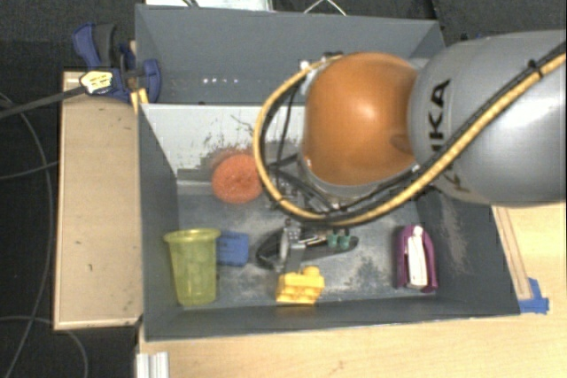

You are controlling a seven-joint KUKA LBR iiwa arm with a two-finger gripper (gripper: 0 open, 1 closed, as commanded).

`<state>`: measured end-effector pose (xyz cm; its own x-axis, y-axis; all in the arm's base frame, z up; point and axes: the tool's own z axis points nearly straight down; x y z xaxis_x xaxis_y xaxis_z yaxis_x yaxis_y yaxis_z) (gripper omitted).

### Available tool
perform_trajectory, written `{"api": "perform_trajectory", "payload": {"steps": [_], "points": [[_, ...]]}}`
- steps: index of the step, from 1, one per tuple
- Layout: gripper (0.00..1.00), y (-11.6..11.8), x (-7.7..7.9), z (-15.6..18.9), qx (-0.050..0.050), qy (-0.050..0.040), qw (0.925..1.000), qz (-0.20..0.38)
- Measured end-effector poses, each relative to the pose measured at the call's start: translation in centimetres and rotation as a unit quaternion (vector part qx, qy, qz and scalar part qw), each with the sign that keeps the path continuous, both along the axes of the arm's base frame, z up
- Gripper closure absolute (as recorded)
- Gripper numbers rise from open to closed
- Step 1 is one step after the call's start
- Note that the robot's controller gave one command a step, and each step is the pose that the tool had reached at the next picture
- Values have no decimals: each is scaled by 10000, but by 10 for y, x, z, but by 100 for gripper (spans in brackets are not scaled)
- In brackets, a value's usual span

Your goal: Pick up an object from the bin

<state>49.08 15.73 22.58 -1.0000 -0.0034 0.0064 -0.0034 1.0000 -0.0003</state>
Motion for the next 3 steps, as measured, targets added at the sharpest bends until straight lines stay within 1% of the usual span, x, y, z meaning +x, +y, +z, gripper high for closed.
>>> {"api": "perform_trajectory", "payload": {"steps": [1, 2, 3], "points": [[0, -1, 2, 5, 7, -41, 10000, -30], [0, 79, -2, -153, -65, -18, 10000, -4], [0, 58, 31, -75, 12, -51, 9995, -311]]}}
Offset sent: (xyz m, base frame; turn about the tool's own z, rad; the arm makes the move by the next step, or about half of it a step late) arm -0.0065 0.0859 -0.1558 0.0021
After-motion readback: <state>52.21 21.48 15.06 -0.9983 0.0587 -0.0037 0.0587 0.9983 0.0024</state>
